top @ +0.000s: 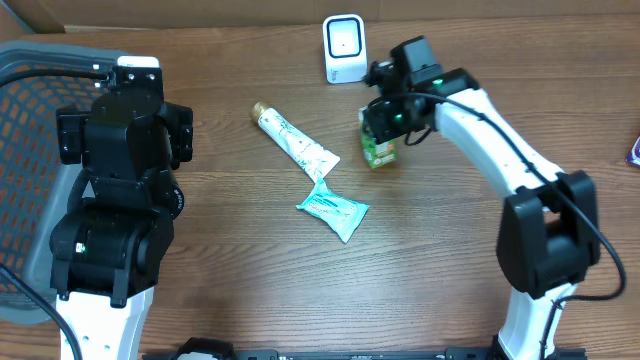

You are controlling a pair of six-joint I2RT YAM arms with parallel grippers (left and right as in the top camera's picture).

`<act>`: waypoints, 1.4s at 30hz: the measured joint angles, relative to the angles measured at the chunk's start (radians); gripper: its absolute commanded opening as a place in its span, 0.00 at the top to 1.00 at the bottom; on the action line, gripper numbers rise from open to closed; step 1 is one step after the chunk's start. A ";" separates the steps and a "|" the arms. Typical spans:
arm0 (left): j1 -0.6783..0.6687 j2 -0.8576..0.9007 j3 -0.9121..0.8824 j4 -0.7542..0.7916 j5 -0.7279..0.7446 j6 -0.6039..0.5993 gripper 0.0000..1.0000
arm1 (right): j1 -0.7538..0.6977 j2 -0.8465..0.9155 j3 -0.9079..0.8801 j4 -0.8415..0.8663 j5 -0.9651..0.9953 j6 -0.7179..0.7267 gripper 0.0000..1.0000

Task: Scan the item barcode

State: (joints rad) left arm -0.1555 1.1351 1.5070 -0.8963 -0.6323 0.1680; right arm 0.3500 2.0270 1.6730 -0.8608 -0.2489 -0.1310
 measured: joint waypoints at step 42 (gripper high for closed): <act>0.000 0.000 0.000 0.000 0.000 0.000 0.00 | -0.054 -0.137 -0.233 0.276 0.250 0.143 0.56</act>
State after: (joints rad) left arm -0.1555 1.1351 1.5070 -0.8963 -0.6323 0.1680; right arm 0.2962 1.8900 1.4399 -0.5850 0.0010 0.0116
